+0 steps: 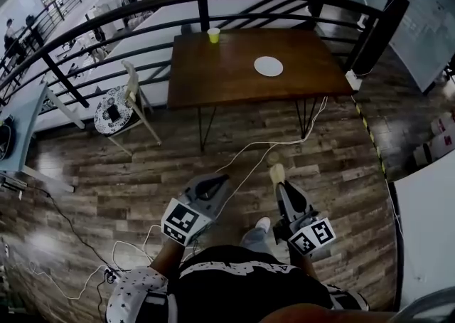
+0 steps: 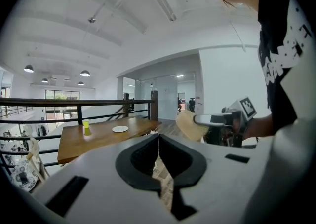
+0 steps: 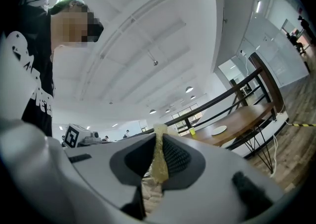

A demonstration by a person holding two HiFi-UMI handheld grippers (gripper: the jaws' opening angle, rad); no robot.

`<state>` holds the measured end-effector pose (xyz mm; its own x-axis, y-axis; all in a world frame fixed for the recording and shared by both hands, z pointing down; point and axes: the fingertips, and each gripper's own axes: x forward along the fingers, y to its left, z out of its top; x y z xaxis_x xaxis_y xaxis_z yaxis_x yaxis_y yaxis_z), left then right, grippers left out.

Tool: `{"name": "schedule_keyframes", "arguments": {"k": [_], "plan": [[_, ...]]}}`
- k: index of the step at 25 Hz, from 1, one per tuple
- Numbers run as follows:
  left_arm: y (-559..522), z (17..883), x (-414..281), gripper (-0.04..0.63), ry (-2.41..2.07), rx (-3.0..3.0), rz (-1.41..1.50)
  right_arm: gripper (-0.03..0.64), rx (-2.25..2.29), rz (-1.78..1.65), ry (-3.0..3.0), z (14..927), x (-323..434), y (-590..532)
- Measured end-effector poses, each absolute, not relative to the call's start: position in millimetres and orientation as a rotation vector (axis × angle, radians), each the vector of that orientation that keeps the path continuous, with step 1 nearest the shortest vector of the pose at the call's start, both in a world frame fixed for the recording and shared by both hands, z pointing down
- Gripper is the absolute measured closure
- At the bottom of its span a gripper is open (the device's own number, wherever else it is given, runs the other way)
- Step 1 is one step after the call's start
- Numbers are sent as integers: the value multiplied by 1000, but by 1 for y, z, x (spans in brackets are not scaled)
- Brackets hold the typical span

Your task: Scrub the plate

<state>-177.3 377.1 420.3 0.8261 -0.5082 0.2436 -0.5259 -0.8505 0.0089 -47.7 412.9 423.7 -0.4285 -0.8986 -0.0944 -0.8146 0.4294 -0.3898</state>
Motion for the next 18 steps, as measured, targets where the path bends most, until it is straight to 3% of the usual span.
{"name": "schedule_keyframes", "arguments": {"k": [18], "plan": [[337, 405, -105, 581, -810, 2962, 381, 568, -1411, -387, 2447, 409, 3, 365]]}}
